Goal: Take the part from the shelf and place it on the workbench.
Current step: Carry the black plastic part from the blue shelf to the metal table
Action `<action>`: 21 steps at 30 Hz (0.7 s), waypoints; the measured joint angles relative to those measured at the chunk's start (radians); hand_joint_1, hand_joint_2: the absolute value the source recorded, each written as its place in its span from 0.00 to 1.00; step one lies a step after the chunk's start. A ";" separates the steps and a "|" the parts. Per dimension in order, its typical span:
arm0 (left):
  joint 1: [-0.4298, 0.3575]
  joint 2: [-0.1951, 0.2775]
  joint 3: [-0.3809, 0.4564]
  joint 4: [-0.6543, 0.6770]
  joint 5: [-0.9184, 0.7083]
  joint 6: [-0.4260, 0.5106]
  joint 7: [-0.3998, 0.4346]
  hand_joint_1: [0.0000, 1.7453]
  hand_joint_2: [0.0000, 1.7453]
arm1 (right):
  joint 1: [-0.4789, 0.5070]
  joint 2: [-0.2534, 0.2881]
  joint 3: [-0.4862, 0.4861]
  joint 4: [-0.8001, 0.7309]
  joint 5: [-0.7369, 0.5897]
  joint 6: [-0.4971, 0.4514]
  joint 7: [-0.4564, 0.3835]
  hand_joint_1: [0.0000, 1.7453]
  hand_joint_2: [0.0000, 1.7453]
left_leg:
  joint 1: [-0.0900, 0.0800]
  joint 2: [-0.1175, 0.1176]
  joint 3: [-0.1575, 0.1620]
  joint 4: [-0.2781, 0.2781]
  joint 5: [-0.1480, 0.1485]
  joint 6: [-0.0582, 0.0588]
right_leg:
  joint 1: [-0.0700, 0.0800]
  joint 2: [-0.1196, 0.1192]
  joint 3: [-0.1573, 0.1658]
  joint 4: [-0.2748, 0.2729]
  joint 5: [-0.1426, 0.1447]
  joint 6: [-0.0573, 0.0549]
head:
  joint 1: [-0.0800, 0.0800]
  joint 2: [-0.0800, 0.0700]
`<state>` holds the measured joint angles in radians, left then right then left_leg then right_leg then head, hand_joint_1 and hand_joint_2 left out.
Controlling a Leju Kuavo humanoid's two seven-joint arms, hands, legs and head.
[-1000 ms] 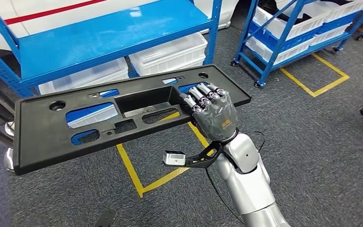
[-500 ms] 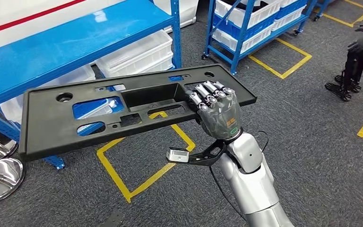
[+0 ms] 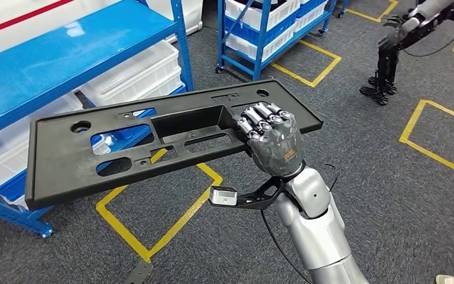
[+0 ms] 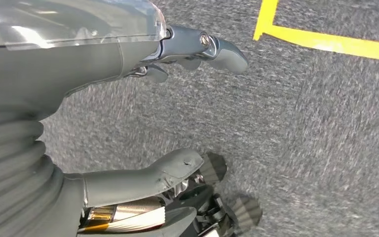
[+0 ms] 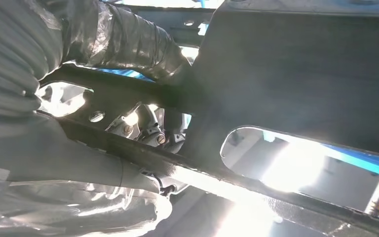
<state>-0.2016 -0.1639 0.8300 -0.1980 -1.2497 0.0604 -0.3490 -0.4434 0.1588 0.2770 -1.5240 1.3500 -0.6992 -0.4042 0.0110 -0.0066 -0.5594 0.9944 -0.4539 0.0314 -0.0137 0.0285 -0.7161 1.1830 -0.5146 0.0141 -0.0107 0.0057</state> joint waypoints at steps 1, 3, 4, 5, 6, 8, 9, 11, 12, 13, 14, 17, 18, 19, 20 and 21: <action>0.002 0.000 -0.001 0.000 -0.001 -0.001 0.000 0.00 1.00 | 0.002 -0.001 0.000 0.000 0.000 0.000 0.001 1.00 1.00 | -0.002 0.015 -0.002 0.001 0.000 0.001 | 0.000 -0.012 -0.026 0.061 -0.028 0.002 | 0.000 0.000; 0.004 0.000 -0.003 0.000 -0.003 -0.003 0.000 0.00 1.00 | 0.008 -0.004 0.000 0.000 0.002 0.000 0.002 1.00 1.00 | -0.003 0.044 -0.005 0.004 -0.001 0.001 | -0.001 -0.023 -0.040 0.110 -0.035 0.006 | 0.000 0.000; 0.004 -0.001 -0.005 0.000 -0.004 -0.004 -0.001 0.00 1.00 | 0.009 -0.006 0.000 -0.001 0.003 0.000 0.002 1.00 1.00 | -0.003 0.058 -0.006 0.006 -0.003 0.000 | -0.001 -0.029 -0.020 0.081 -0.014 0.006 | 0.000 0.000; 0.003 -0.002 -0.006 0.000 -0.005 -0.005 -0.002 0.00 1.00 | 0.010 -0.008 0.000 -0.003 0.005 0.000 0.003 1.00 1.00 | -0.003 0.070 -0.007 0.010 -0.005 -0.002 | -0.001 -0.044 0.017 0.019 0.017 0.006 | 0.000 0.000; 0.002 -0.003 -0.007 0.000 -0.006 -0.006 -0.003 0.00 1.00 | 0.010 -0.009 0.000 -0.006 0.008 0.000 0.004 1.00 1.00 | -0.005 0.081 -0.008 0.015 -0.009 -0.005 | 0.004 -0.070 0.054 -0.045 0.036 0.003 | 0.000 0.000; 0.000 -0.005 -0.009 0.000 -0.006 -0.007 -0.007 0.00 1.00 | 0.010 -0.010 0.000 -0.016 0.014 0.000 0.006 1.00 1.00 | -0.011 0.100 -0.009 0.025 -0.017 -0.014 | 0.011 -0.103 0.096 -0.125 0.052 -0.009 | 0.000 0.000; 0.000 -0.005 -0.010 0.000 -0.006 -0.007 -0.008 0.00 1.00 | 0.011 -0.010 0.000 -0.019 0.016 0.000 0.007 1.00 1.00 | -0.015 0.111 -0.009 0.027 -0.019 -0.018 | 0.015 -0.104 0.096 -0.132 0.048 -0.016 | -0.001 0.000; -0.002 -0.006 -0.012 0.000 -0.006 -0.008 -0.010 0.00 1.00 | 0.014 -0.013 0.000 -0.024 0.020 0.000 0.009 1.00 1.00 | -0.014 0.124 -0.007 0.030 -0.024 -0.027 | 0.013 -0.079 0.091 -0.134 0.054 -0.028 | -0.001 0.000; -0.003 -0.006 -0.013 0.000 -0.006 -0.008 -0.011 0.00 1.00 | 0.015 -0.014 0.000 -0.027 0.021 0.000 0.010 1.00 1.00 | -0.012 0.111 -0.010 0.040 -0.034 -0.033 | 0.011 -0.068 0.090 -0.136 0.057 -0.033 | -0.001 0.000; -0.004 -0.006 -0.014 0.000 -0.006 -0.008 -0.012 0.00 1.00 | 0.016 -0.015 0.000 -0.030 0.022 0.000 0.011 1.00 1.00 | -0.009 0.089 -0.019 0.065 -0.055 -0.038 | 0.008 -0.057 0.090 -0.138 0.061 -0.039 | -0.001 0.000; -0.004 -0.007 -0.015 0.000 -0.006 -0.008 -0.013 0.00 1.00 | 0.016 -0.016 0.000 -0.032 0.023 0.000 0.013 1.00 1.00 | -0.006 0.061 -0.038 0.110 -0.084 -0.043 | 0.005 -0.046 0.089 -0.139 0.064 -0.044 | -0.001 0.000; 0.000 -0.007 -0.015 0.000 -0.005 -0.008 -0.014 0.00 1.00 | 0.018 -0.017 0.001 -0.033 0.024 0.000 0.016 1.00 1.00 | -0.004 0.021 -0.116 0.285 -0.159 -0.047 | 0.006 -0.007 0.083 -0.138 0.069 -0.049 | -0.001 0.000; 0.001 -0.007 -0.015 0.000 -0.004 -0.008 -0.013 0.00 1.00 | 0.018 -0.017 0.001 -0.033 0.024 0.000 0.017 1.00 1.00 | -0.004 0.018 -0.125 0.303 -0.153 -0.046 | 0.006 0.007 0.082 -0.136 0.070 -0.049 | -0.001 0.000; 0.001 -0.007 -0.015 0.000 -0.003 -0.008 -0.013 0.00 1.00 | 0.019 -0.017 0.001 -0.033 0.024 0.000 0.017 1.00 1.00 | -0.004 0.015 -0.117 0.283 -0.130 -0.043 | 0.006 0.021 0.082 -0.135 0.071 -0.049 | -0.001 0.000; 0.000 -0.008 -0.015 0.000 -0.002 -0.008 -0.013 0.00 1.00 | 0.019 -0.017 0.001 -0.034 0.024 0.000 0.017 1.00 1.00 | -0.004 0.006 -0.091 0.227 -0.092 -0.038 | 0.006 0.035 0.082 -0.134 0.071 -0.048 | -0.001 0.000; -0.002 -0.007 -0.016 0.000 0.000 -0.008 -0.013 0.00 1.00 | 0.018 -0.017 0.001 -0.035 0.024 0.000 0.017 1.00 1.00 | -0.004 -0.016 -0.061 0.161 -0.060 -0.032 | 0.005 0.047 0.081 -0.133 0.072 -0.046 | -0.001 0.000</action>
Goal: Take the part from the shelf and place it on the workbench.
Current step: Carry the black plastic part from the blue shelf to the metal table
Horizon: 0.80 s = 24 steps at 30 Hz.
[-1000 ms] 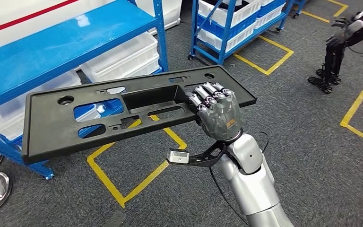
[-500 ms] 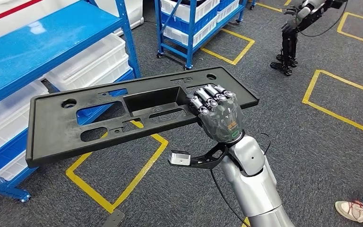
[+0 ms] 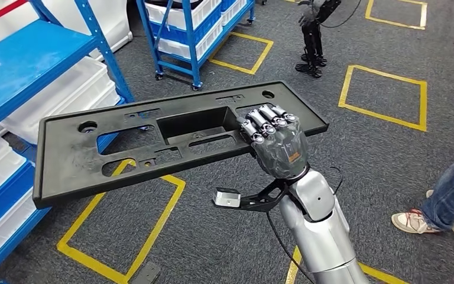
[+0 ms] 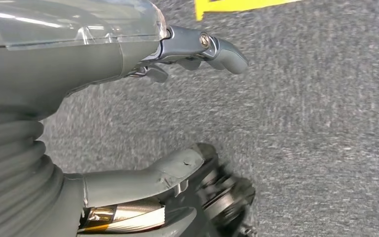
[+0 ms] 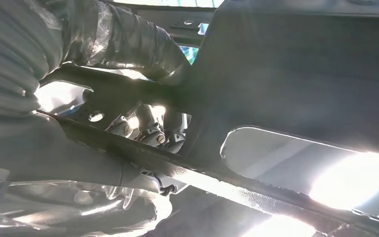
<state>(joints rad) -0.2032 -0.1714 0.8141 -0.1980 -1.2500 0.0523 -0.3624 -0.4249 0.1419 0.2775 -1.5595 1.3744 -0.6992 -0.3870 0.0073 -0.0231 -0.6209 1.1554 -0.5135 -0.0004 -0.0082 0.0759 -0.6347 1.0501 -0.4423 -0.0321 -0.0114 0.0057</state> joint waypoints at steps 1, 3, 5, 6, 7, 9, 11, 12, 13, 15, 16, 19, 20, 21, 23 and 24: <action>-0.002 0.000 0.000 0.000 0.001 0.000 0.000 0.00 1.00 | -0.002 0.000 0.000 -0.001 0.000 0.000 0.000 1.00 1.00 | 0.001 -0.024 0.027 -0.060 0.024 0.006 | 0.000 0.012 -0.002 0.001 0.002 0.003 | 0.000 0.000; -0.004 0.001 -0.001 0.000 0.003 0.000 0.000 0.00 1.00 | -0.003 0.000 0.000 -0.004 -0.001 0.000 0.000 1.00 1.00 | 0.000 -0.057 0.052 -0.120 0.035 0.013 | -0.005 0.034 -0.012 0.001 0.009 0.016 | 0.000 0.000; -0.006 -0.001 -0.004 0.000 0.004 0.000 0.001 0.00 1.00 | -0.003 -0.002 0.000 -0.006 -0.001 0.000 0.000 1.00 1.00 | 0.001 -0.042 0.056 -0.136 0.040 0.018 | -0.008 0.051 -0.019 -0.004 0.018 0.032 | 0.000 0.000; -0.007 -0.002 -0.006 0.000 0.004 0.000 0.001 0.00 1.00 | -0.003 -0.003 0.000 -0.008 -0.002 0.000 0.000 1.00 1.00 | 0.003 -0.030 0.059 -0.145 0.046 0.023 | -0.006 0.040 -0.023 -0.001 0.015 0.038 | 0.000 0.000; -0.009 -0.003 -0.007 0.000 0.004 0.000 0.001 0.00 1.00 | -0.004 -0.005 0.000 -0.009 -0.002 0.000 0.000 1.00 1.00 | 0.006 -0.018 0.061 -0.154 0.053 0.028 | -0.003 0.015 -0.031 0.015 0.001 0.043 | 0.002 0.000; -0.011 -0.005 -0.010 0.000 0.004 0.000 0.002 0.00 1.00 | -0.007 -0.006 0.000 -0.011 -0.003 0.000 0.000 1.00 1.00 | 0.005 0.009 0.061 -0.163 0.060 0.035 | 0.000 -0.047 -0.071 0.104 -0.056 0.048 | 0.004 0.000; -0.010 -0.006 -0.011 0.000 0.005 0.000 0.004 0.00 1.00 | -0.008 -0.007 0.000 -0.011 -0.003 0.000 0.000 1.00 1.00 | 0.003 0.037 0.056 -0.162 0.060 0.037 | -0.004 -0.068 -0.120 0.216 -0.109 0.051 | 0.005 0.000; -0.009 -0.006 -0.012 0.000 0.005 0.001 0.004 0.00 1.00 | -0.008 -0.008 0.000 -0.011 -0.003 0.000 0.000 1.00 1.00 | 0.002 0.051 0.054 -0.160 0.060 0.036 | -0.004 -0.071 -0.128 0.241 -0.114 0.051 | 0.005 0.000; -0.009 -0.006 -0.013 0.000 0.005 0.001 0.005 0.00 1.00 | -0.008 -0.008 0.000 -0.011 -0.003 0.000 0.000 1.00 1.00 | 0.002 0.065 0.053 -0.159 0.059 0.036 | -0.005 -0.075 -0.116 0.228 -0.099 0.051 | 0.005 0.000; -0.012 -0.007 -0.015 0.000 0.005 0.001 0.005 0.00 1.00 | -0.010 -0.009 0.000 -0.011 -0.004 0.000 0.000 1.00 1.00 | 0.002 0.089 0.054 -0.156 0.056 0.031 | -0.003 -0.099 -0.045 0.112 -0.044 0.047 | 0.005 0.000; -0.013 -0.007 -0.016 0.000 0.005 0.001 0.005 0.00 1.00 | -0.011 -0.009 0.000 -0.012 -0.005 0.000 0.000 1.00 1.00 | -0.001 0.099 0.054 -0.153 0.053 0.027 | 0.003 -0.120 -0.009 0.047 -0.025 0.043 | 0.005 0.000; -0.015 -0.008 -0.016 0.000 0.006 0.001 0.005 0.00 1.00 | -0.014 -0.009 0.000 -0.012 -0.005 0.000 -0.001 1.00 1.00 | -0.009 0.128 0.056 -0.148 0.047 0.014 | 0.015 -0.139 0.022 -0.019 -0.017 0.027 | 0.005 0.000; -0.016 -0.008 -0.016 0.000 0.006 0.002 0.005 0.00 1.00 | -0.014 -0.009 0.000 -0.012 -0.006 0.000 -0.001 1.00 1.00 | -0.009 0.137 0.058 -0.149 0.045 0.009 | 0.013 -0.126 0.021 -0.020 -0.015 0.022 | 0.005 0.000; -0.017 -0.008 -0.016 0.000 0.006 0.002 0.006 0.00 1.00 | -0.014 -0.010 0.000 -0.013 -0.006 0.000 -0.001 1.00 1.00 | -0.007 0.132 0.058 -0.143 0.038 0.003 | 0.012 -0.115 0.020 -0.022 -0.012 0.017 | 0.005 0.000; -0.020 -0.008 -0.016 0.000 0.007 0.002 0.006 0.00 1.00 | -0.015 -0.010 0.000 -0.014 -0.006 0.000 -0.001 1.00 1.00 | -0.002 0.090 0.037 -0.091 -0.001 -0.007 | 0.006 -0.095 0.021 -0.027 -0.006 0.007 | 0.005 0.000; -0.020 -0.007 -0.016 0.000 0.008 0.002 0.006 0.00 1.00 | -0.015 -0.009 0.000 -0.014 -0.007 0.000 -0.001 1.00 1.00 | 0.001 0.063 0.012 -0.035 -0.033 -0.011 | 0.004 -0.085 0.020 -0.027 -0.005 0.004 | 0.005 0.000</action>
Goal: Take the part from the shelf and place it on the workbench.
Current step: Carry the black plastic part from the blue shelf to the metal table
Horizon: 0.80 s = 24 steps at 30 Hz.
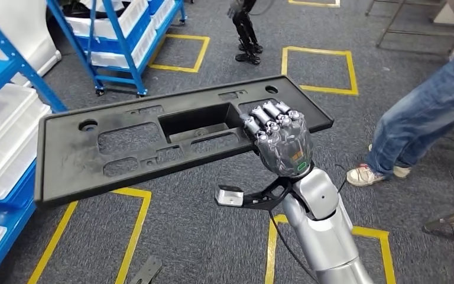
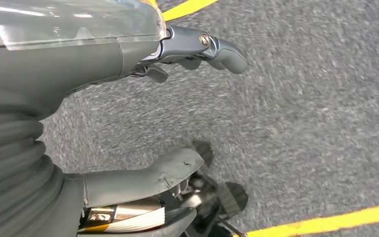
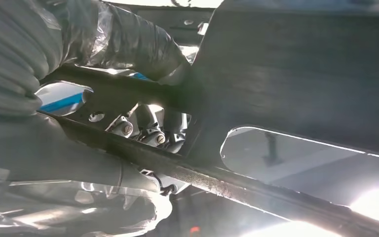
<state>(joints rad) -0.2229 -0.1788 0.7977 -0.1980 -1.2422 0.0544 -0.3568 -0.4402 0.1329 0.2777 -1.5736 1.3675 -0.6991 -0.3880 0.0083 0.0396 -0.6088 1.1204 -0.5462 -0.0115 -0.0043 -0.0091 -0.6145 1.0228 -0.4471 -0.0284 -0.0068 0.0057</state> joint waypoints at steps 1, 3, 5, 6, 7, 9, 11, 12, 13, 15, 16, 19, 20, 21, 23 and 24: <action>0.001 0.000 0.000 0.000 0.001 0.000 0.000 0.00 1.00 | 0.000 0.001 0.000 0.000 -0.001 0.000 0.000 1.00 1.00 | 0.001 -0.017 -0.032 0.069 -0.032 -0.002 | -0.001 0.011 -0.001 0.000 0.001 -0.002 | 0.000 0.000; 0.005 0.000 0.000 0.000 0.002 0.000 0.000 0.00 1.00 | 0.002 0.001 0.000 0.000 -0.002 0.000 -0.001 1.00 1.00 | 0.001 -0.028 -0.080 0.167 -0.058 -0.004 | 0.000 0.038 -0.001 0.002 0.001 -0.003 | 0.000 0.000; 0.005 0.000 0.000 0.000 0.003 0.001 0.000 0.00 1.00 | 0.004 0.001 0.000 0.000 -0.001 0.000 -0.002 1.00 1.00 | 0.001 -0.037 -0.065 0.123 -0.007 0.002 | 0.001 0.067 0.000 0.004 0.001 -0.003 | 0.000 0.000; 0.005 0.000 0.000 0.000 0.003 0.001 0.000 0.00 1.00 | 0.003 0.001 0.000 0.000 -0.001 0.000 -0.002 1.00 1.00 | 0.001 -0.054 -0.037 0.056 0.034 0.008 | 0.001 0.081 0.000 0.005 0.001 -0.003 | 0.000 0.000; 0.004 0.001 0.000 0.000 0.003 0.001 0.000 0.00 1.00 | 0.003 0.001 0.000 0.000 -0.001 0.000 -0.002 1.00 1.00 | 0.002 -0.079 -0.009 -0.009 0.066 0.015 | 0.003 0.094 -0.001 0.007 0.002 -0.001 | 0.000 0.000; 0.004 0.003 0.000 0.000 0.003 0.001 0.001 0.00 1.00 | 0.002 0.001 0.000 0.000 -0.001 0.000 -0.002 1.00 1.00 | 0.003 -0.116 0.026 -0.091 0.089 0.025 | -0.001 0.118 -0.009 0.009 0.005 0.007 | 0.000 0.000; 0.004 0.004 0.000 0.000 0.006 0.001 0.002 0.00 1.00 | 0.002 0.001 0.000 0.000 0.000 0.000 -0.002 1.00 1.00 | 0.003 -0.108 0.033 -0.108 0.085 0.028 | -0.005 0.141 -0.019 0.007 0.012 0.021 | 0.000 0.000; 0.002 0.003 0.000 0.000 0.009 0.001 0.002 0.00 1.00 | 0.003 0.001 0.000 0.000 0.001 0.000 -0.002 1.00 1.00 | 0.005 -0.096 0.035 -0.115 0.088 0.030 | -0.003 0.136 -0.022 0.009 0.011 0.027 | 0.000 0.000; 0.000 0.002 0.000 0.000 0.013 0.001 0.002 0.00 1.00 | 0.003 0.000 0.000 0.000 0.002 0.000 -0.002 1.00 1.00 | 0.008 -0.084 0.038 -0.122 0.092 0.035 | -0.001 0.116 -0.028 0.021 0.001 0.032 | 0.002 0.000; -0.003 0.000 0.000 0.000 0.024 -0.002 -0.001 0.00 1.00 | 0.002 0.000 0.000 -0.001 0.002 0.000 0.000 1.00 1.00 | 0.009 -0.058 0.043 -0.131 0.097 0.043 | 0.001 0.054 -0.064 0.101 -0.048 0.040 | 0.006 0.000; -0.003 0.000 0.001 0.000 0.029 -0.004 -0.004 0.00 1.00 | 0.001 0.000 0.000 -0.002 0.002 0.000 0.000 1.00 1.00 | 0.009 -0.046 0.043 -0.132 0.097 0.046 | -0.002 0.032 -0.094 0.163 -0.079 0.044 | 0.008 0.000; 0.000 -0.001 0.001 0.000 0.036 -0.006 -0.015 0.00 1.00 | 0.004 -0.002 0.000 -0.002 0.003 0.000 0.001 1.00 1.00 | 0.008 -0.005 0.043 -0.128 0.092 0.046 | -0.012 0.012 -0.141 0.260 -0.097 0.052 | 0.008 0.000; 0.000 -0.002 0.001 0.000 0.035 -0.004 -0.019 0.00 1.00 | 0.005 -0.003 0.000 -0.002 0.004 0.000 0.001 1.00 1.00 | 0.008 0.009 0.043 -0.126 0.089 0.044 | -0.014 0.006 -0.123 0.225 -0.070 0.054 | 0.008 0.000; -0.001 -0.003 0.001 0.000 0.034 -0.001 -0.022 0.00 1.00 | 0.005 -0.004 0.000 -0.002 0.004 0.000 0.002 1.00 1.00 | 0.008 0.021 0.045 -0.122 0.085 0.041 | -0.016 -0.006 -0.088 0.162 -0.036 0.055 | 0.008 0.000; -0.004 -0.004 0.001 0.000 0.030 0.004 -0.027 0.00 1.00 | 0.004 -0.004 0.000 -0.005 0.003 0.000 0.003 1.00 1.00 | 0.004 0.040 0.046 -0.114 0.076 0.032 | -0.008 -0.046 -0.029 0.049 -0.001 0.048 | 0.008 0.000; -0.004 -0.004 0.001 0.000 0.029 0.005 -0.028 0.00 1.00 | 0.004 -0.005 0.000 -0.007 0.003 0.000 0.003 1.00 1.00 | 0.001 0.049 0.046 -0.111 0.072 0.026 | -0.003 -0.057 -0.016 0.021 0.003 0.044 | 0.008 0.000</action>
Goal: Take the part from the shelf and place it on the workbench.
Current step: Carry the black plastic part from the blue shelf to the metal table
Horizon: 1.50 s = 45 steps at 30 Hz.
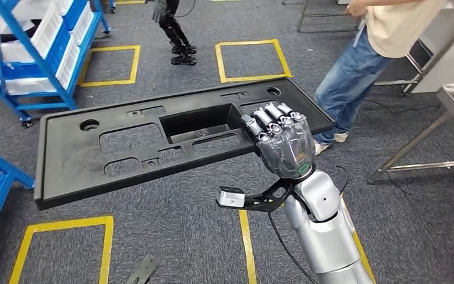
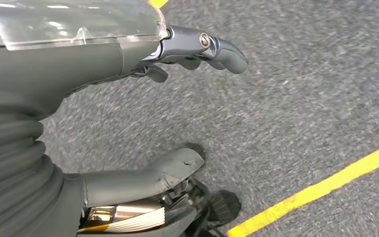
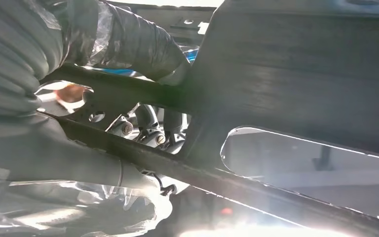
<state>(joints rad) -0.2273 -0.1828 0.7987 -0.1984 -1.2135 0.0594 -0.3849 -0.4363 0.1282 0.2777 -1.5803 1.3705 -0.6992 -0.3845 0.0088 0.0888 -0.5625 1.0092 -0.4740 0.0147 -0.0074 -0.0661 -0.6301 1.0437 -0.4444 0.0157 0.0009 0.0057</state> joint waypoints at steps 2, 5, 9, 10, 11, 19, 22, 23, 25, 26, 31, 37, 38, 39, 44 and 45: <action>-0.001 0.000 0.000 0.000 -0.001 0.002 -0.001 0.00 1.00 | 0.000 -0.001 0.000 -0.002 0.000 0.000 0.000 1.00 1.00 | -0.004 0.019 0.003 0.002 -0.004 -0.010 | 0.005 0.010 -0.002 -0.006 -0.002 -0.009 | 0.000 0.000; -0.004 0.000 0.000 0.000 -0.001 0.003 -0.001 0.00 1.00 | -0.001 -0.003 0.000 -0.005 -0.001 0.000 0.000 1.00 1.00 | 0.002 0.004 -0.004 0.031 -0.035 -0.027 | -0.001 0.043 -0.001 -0.013 0.003 -0.025 | 0.000 0.000; -0.002 0.000 -0.001 0.000 -0.001 0.004 -0.001 0.00 1.00 | 0.000 -0.003 0.000 -0.007 -0.001 0.000 0.000 1.00 1.00 | 0.005 -0.075 -0.106 0.260 -0.141 -0.031 | -0.004 0.089 -0.001 -0.015 0.008 -0.035 | -0.001 0.000; 0.001 0.000 -0.001 0.000 -0.001 0.004 -0.001 0.00 1.00 | 0.001 -0.003 0.000 -0.007 -0.001 0.000 0.000 1.00 1.00 | 0.005 -0.079 -0.118 0.279 -0.134 -0.029 | -0.003 0.104 -0.001 -0.014 0.008 -0.035 | -0.001 0.000; 0.002 0.000 -0.001 0.000 -0.001 0.004 -0.001 0.00 1.00 | 0.002 -0.003 0.000 -0.007 -0.001 0.000 -0.001 1.00 1.00 | 0.005 -0.082 -0.112 0.260 -0.108 -0.026 | -0.002 0.119 -0.001 -0.013 0.008 -0.035 | -0.001 0.000; -0.001 0.010 -0.002 -0.001 -0.006 -0.014 0.015 0.00 1.00 | 0.002 -0.001 0.000 -0.010 -0.016 0.000 -0.018 1.00 1.00 | 0.010 -0.141 -0.011 0.007 0.001 0.004 | -0.006 0.184 -0.025 -0.004 0.017 -0.002 | 0.000 0.000; -0.001 0.013 -0.002 -0.002 -0.004 -0.019 0.019 0.00 1.00 | 0.002 -0.001 0.000 -0.015 -0.021 0.000 -0.023 1.00 1.00 | 0.012 -0.105 -0.006 -0.005 0.010 0.018 | 0.000 0.098 -0.074 0.102 -0.049 0.009 | 0.004 0.000; 0.001 0.015 -0.002 -0.002 -0.003 -0.020 0.019 0.00 1.00 | 0.003 -0.001 0.000 -0.015 -0.021 0.000 -0.024 1.00 1.00 | 0.011 -0.091 -0.006 -0.005 0.009 0.020 | -0.002 0.083 -0.103 0.164 -0.079 0.012 | 0.005 0.000; 0.008 0.017 -0.002 -0.002 -0.002 -0.022 0.020 0.00 1.00 | 0.009 -0.001 -0.001 -0.015 -0.021 0.000 -0.026 1.00 1.00 | 0.009 -0.063 -0.006 -0.003 0.006 0.021 | -0.005 0.072 -0.137 0.238 -0.098 0.014 | 0.005 0.000; 0.010 0.017 -0.003 -0.002 -0.002 -0.022 0.020 0.00 1.00 | 0.012 -0.001 -0.001 -0.015 -0.021 0.000 -0.029 1.00 1.00 | 0.008 -0.049 -0.006 -0.002 0.004 0.021 | -0.006 0.068 -0.130 0.226 -0.081 0.013 | 0.005 0.000; 0.012 0.016 -0.012 -0.002 -0.011 -0.011 0.022 0.00 1.00 | 0.014 0.000 -0.005 -0.019 -0.020 0.000 -0.035 1.00 1.00 | -0.001 0.004 0.003 0.005 -0.012 0.006 | 0.017 -0.002 -0.002 -0.011 0.005 -0.013 | 0.005 0.000; 0.012 0.014 -0.020 -0.002 -0.009 -0.010 0.017 0.00 1.00 | 0.018 0.000 -0.009 -0.024 -0.016 0.000 -0.030 1.00 1.00 | 0.003 -0.046 -0.030 0.110 -0.093 -0.019 | 0.004 0.062 0.007 -0.031 0.016 -0.036 | 0.004 0.000; 0.014 0.014 -0.021 -0.002 -0.009 -0.010 0.017 0.00 1.00 | 0.018 0.000 -0.010 -0.024 -0.014 0.000 -0.029 1.00 1.00 | 0.003 -0.065 -0.061 0.176 -0.124 -0.021 | 0.003 0.074 0.006 -0.031 0.016 -0.039 | 0.004 0.000; 0.017 0.014 -0.022 -0.002 -0.009 -0.011 0.017 0.00 1.00 | 0.020 0.000 -0.010 -0.024 -0.012 0.000 -0.027 1.00 1.00 | 0.003 -0.074 -0.091 0.236 -0.144 -0.023 | 0.003 0.087 0.006 -0.030 0.016 -0.040 | 0.004 0.000; 0.020 0.014 -0.025 -0.002 -0.006 -0.011 0.017 0.00 1.00 | 0.022 0.000 -0.010 -0.023 -0.007 0.000 -0.015 1.00 1.00 | 0.014 -0.119 -0.048 0.105 -0.028 -0.024 | 0.000 0.157 0.002 -0.011 0.010 -0.030 | 0.005 0.000; 0.019 0.013 -0.025 -0.002 -0.006 -0.011 0.018 0.00 1.00 | 0.021 0.001 -0.010 -0.023 -0.007 0.000 -0.014 1.00 1.00 | 0.016 -0.140 -0.029 0.061 -0.014 -0.021 | 0.000 0.170 -0.003 -0.005 0.009 -0.025 | 0.005 0.000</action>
<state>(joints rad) -0.2079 -0.1695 0.7734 -0.2007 -1.2195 0.0488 -0.3672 -0.4156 0.1287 0.2682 -1.6034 1.3634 -0.6991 -0.3985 0.0253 -0.0514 -0.5916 1.0698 -0.4881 -0.0066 -0.0077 0.1040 -0.6329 1.0384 -0.4356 -0.0089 0.0057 0.0057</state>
